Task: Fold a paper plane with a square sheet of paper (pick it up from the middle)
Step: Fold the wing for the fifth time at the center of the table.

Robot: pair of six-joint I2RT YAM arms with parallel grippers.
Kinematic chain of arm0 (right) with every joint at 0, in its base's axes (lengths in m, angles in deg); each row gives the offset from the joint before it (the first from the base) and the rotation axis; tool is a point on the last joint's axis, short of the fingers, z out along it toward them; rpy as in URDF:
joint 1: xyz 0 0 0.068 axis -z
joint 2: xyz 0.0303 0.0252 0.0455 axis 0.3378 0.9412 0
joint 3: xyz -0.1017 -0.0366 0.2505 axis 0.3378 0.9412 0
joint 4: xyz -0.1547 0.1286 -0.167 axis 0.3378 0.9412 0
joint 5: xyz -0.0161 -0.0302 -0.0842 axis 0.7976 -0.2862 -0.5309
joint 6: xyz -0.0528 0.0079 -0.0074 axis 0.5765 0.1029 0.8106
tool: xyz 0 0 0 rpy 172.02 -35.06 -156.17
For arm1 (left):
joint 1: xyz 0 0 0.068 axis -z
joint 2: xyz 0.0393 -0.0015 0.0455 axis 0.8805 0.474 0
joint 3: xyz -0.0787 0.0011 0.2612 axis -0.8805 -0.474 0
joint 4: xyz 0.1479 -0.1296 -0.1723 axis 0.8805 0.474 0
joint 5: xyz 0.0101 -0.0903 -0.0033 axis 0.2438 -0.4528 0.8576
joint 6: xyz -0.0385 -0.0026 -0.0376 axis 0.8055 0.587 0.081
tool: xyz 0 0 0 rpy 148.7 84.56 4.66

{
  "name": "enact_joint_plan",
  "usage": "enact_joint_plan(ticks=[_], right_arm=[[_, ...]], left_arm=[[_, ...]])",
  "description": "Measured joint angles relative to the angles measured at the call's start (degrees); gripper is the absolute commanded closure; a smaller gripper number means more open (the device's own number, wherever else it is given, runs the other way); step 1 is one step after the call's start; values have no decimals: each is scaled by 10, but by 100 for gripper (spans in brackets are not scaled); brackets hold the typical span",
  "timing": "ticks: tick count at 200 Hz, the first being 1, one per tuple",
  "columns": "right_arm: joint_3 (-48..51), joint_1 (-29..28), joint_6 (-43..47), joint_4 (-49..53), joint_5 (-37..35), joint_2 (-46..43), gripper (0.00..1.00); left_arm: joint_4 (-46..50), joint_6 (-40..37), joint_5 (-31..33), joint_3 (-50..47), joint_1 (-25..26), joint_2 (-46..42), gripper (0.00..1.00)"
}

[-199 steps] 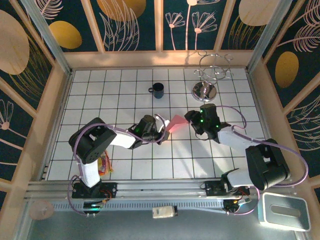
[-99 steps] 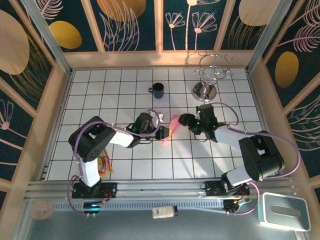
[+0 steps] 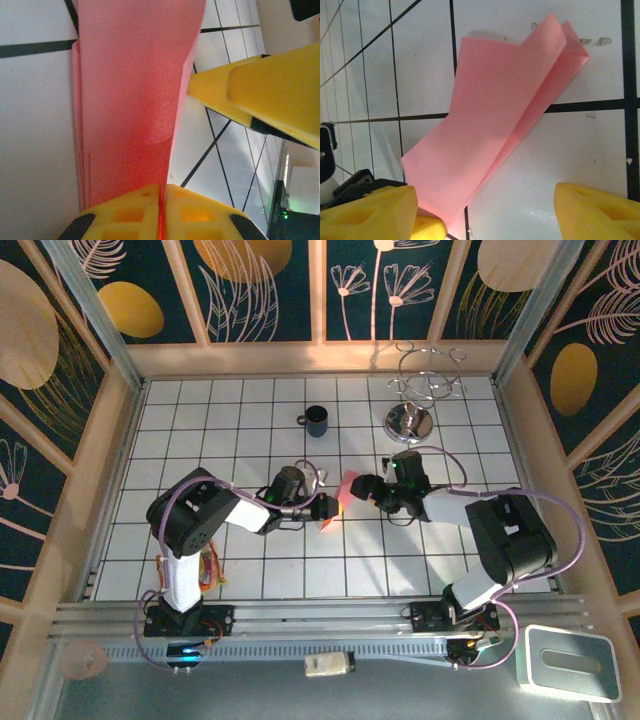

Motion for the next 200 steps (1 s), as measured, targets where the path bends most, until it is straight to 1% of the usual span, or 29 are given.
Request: enact_joint_plan(ticks=[41, 89, 106, 132, 158, 200], right_arm=[[-25, -8, 8, 7, -10, 21, 29], [-73, -21, 5, 61, -40, 52, 35], [-82, -22, 2, 74, -46, 56, 36], [-93, -23, -1, 92, -52, 63, 39], [-109, -26, -5, 116, -62, 71, 41], [-130, -31, -14, 148, -76, 81, 41]], left_arm=[[2, 10, -11, 11, -2, 2, 89], [3, 18, -19, 14, -4, 14, 88], [4, 18, -19, 14, -4, 15, 85], [3, 19, -21, 15, -4, 14, 78], [15, 14, -16, 16, -4, 2, 66], [68, 0, 24, 15, -4, -35, 51]])
